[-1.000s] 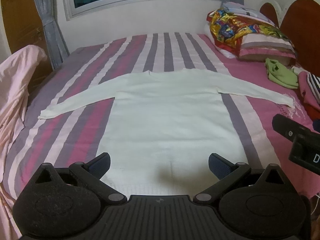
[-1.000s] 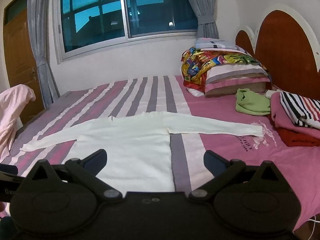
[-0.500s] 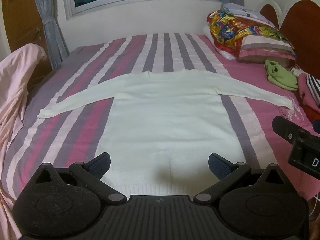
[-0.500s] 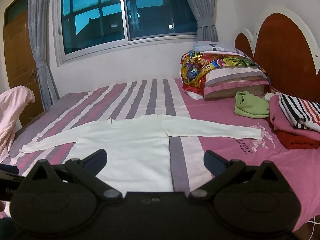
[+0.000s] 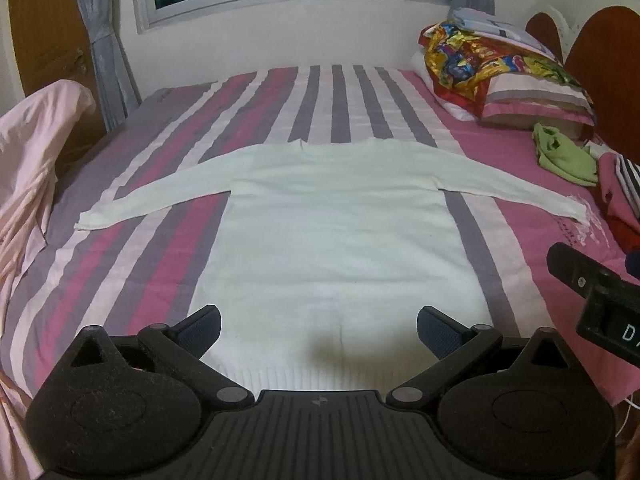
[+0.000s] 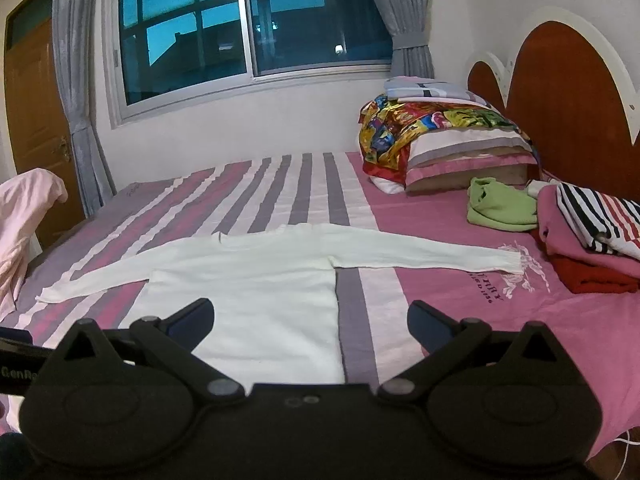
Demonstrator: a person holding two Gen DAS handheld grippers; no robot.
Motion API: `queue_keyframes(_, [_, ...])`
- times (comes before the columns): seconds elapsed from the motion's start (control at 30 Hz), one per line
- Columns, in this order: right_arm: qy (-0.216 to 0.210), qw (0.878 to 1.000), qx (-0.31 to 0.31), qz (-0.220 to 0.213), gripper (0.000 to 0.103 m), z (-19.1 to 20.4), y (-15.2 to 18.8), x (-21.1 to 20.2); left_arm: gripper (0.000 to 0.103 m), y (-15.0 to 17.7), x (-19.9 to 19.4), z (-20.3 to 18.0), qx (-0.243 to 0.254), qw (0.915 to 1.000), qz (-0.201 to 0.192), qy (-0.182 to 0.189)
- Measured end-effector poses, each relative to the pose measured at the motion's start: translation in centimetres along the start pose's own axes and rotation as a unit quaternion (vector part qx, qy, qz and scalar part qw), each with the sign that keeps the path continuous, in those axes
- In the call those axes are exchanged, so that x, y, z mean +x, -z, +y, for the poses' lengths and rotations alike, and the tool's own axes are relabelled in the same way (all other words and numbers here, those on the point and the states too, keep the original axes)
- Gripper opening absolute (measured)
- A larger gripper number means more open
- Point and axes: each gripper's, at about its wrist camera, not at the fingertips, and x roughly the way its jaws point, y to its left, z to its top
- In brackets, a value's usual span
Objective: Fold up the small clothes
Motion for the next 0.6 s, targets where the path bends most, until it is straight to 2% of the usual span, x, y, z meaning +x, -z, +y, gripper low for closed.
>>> queue_keyframes(0.6, [0.006,1.000,-0.005,0.004,0.103,-0.2,0.0,0.4,0.103,-0.3,-0.4,1.2,-0.032,0.9991,-0.022,-0.013])
